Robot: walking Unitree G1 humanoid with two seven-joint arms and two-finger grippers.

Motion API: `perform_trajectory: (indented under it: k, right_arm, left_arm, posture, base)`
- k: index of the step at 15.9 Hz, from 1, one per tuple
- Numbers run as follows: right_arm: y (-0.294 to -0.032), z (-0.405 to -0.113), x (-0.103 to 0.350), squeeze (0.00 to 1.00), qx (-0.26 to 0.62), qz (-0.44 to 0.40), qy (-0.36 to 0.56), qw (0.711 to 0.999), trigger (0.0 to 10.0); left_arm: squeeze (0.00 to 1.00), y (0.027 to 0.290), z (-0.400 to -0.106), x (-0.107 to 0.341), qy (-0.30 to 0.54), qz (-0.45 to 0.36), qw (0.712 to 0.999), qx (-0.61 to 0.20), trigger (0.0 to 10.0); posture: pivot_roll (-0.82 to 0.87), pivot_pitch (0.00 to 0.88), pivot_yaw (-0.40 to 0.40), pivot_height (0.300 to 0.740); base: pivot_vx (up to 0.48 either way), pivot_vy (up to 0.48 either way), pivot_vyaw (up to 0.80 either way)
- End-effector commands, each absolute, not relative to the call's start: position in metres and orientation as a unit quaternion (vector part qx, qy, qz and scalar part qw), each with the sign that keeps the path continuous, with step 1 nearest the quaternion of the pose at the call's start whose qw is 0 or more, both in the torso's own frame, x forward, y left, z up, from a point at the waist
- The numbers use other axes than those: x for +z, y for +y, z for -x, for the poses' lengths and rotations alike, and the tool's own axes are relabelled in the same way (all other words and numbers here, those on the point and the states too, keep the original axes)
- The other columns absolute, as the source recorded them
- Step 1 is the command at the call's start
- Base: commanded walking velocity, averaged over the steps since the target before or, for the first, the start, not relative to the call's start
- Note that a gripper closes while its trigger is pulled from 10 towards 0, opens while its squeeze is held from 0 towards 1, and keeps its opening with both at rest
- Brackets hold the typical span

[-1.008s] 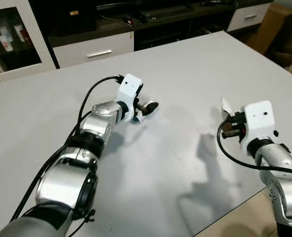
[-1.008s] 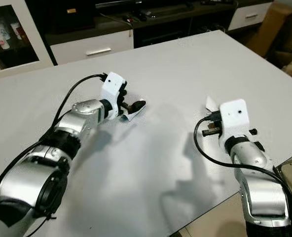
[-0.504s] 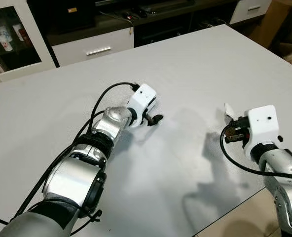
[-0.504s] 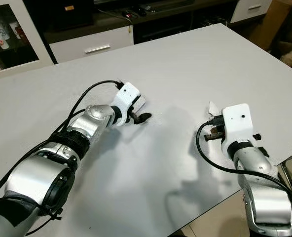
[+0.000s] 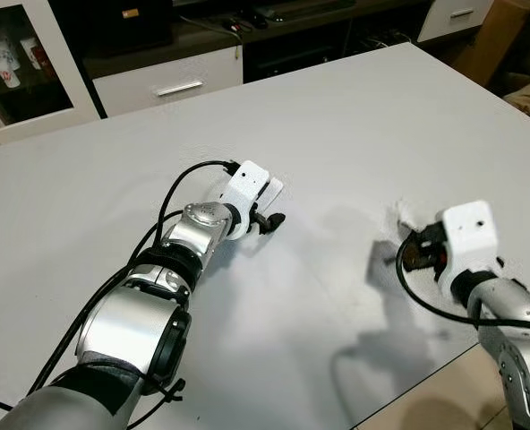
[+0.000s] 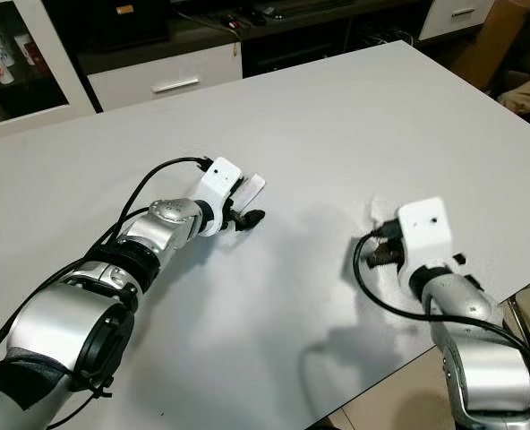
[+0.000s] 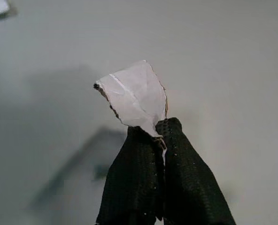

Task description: Picking trash to rubbish bin

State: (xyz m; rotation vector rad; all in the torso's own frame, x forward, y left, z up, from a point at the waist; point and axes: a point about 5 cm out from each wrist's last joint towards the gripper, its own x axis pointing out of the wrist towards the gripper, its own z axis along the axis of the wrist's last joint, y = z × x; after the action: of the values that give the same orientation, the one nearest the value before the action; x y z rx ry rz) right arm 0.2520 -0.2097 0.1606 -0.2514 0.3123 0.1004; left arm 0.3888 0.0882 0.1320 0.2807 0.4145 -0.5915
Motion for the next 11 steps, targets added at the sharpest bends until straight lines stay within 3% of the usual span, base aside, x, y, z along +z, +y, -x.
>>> perform_trajectory:
  k: [1, 2, 3, 11]
  right_arm:
    - [-0.207, -0.250, 0.163, 0.00, 0.062, 0.126, 0.154, 0.978, 10.0]
    - [-0.207, -0.251, 0.164, 0.00, 0.062, 0.125, 0.154, 0.978, 10.0]
    - [-0.207, -0.251, 0.164, 0.00, 0.062, 0.125, 0.154, 0.978, 10.0]
    - [-0.197, -0.250, 0.168, 0.00, 0.126, 0.120, 0.141, 0.975, 10.0]
  left_arm:
    - [0.00, 0.091, -0.382, 0.117, 0.238, -0.127, 0.919, -0.288, 10.0]
    - [0.00, 0.091, -0.381, 0.115, 0.245, -0.115, 0.916, -0.297, 4.6]
    - [0.00, 0.090, -0.380, 0.114, 0.246, -0.110, 0.915, -0.300, 0.0]
    - [0.00, 0.091, -0.376, 0.110, 0.256, -0.111, 0.900, -0.335, 0.0]
  posture:
    - [-0.15, 0.145, -0.002, 0.740]
    - [-0.15, 0.148, -0.002, 0.740]
    - [-0.15, 0.148, -0.002, 0.740]
    - [-0.14, 0.148, -0.002, 0.740]
  base:
    - [0.000, 0.000, 0.00]
    - [0.000, 0.000, 0.00]
    - [0.000, 0.000, 0.00]
    - [0.000, 0.000, 0.00]
